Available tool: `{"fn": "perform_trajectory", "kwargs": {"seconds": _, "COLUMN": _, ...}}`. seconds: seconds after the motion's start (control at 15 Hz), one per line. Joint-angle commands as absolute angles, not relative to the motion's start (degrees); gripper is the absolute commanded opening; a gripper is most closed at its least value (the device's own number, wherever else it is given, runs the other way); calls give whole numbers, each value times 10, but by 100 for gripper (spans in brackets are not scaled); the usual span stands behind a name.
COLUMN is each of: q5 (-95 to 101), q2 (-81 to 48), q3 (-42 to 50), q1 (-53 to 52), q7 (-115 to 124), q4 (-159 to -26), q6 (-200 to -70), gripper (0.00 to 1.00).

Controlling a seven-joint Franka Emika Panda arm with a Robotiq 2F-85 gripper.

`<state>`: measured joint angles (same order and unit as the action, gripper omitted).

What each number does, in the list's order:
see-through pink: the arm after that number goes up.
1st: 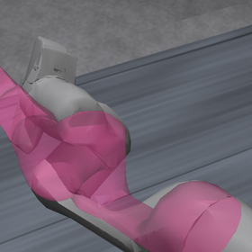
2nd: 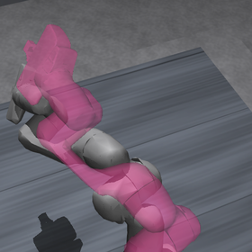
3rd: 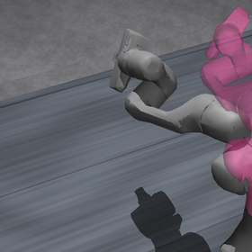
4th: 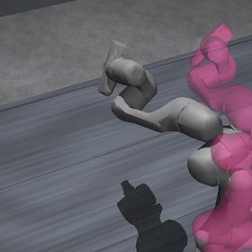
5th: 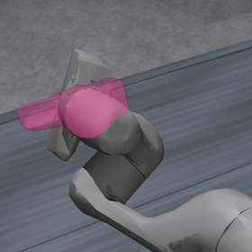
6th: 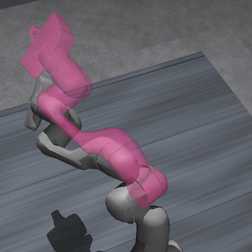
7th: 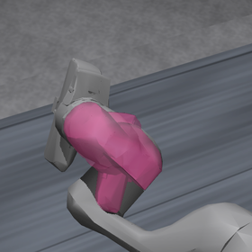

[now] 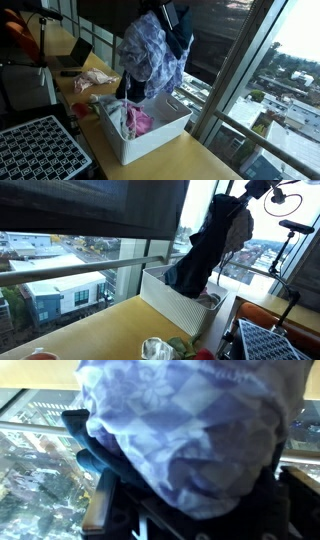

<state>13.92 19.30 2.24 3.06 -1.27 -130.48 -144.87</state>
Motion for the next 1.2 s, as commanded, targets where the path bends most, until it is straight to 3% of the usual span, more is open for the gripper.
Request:
{"fn": "perform_trajectory", "kwargs": {"seconds": 0.0, "q5": 125, "q2": 164, "q3": 18, "q1": 25, "q7": -27, "q4": -1300, "q6": -1456, "gripper": 4}}
{"fn": "perform_trajectory", "kwargs": {"seconds": 1.07, "q5": 66, "q2": -45, "q3": -9, "q1": -14, "q7": -51, "q4": -1280, "q6": -1533, "gripper": 4}}
{"fn": "perform_trajectory", "kwargs": {"seconds": 1.13, "q5": 62, "q2": -55, "q3": -11, "q1": -13, "q7": -55, "q4": -1276, "q6": -1533, "gripper": 19}}
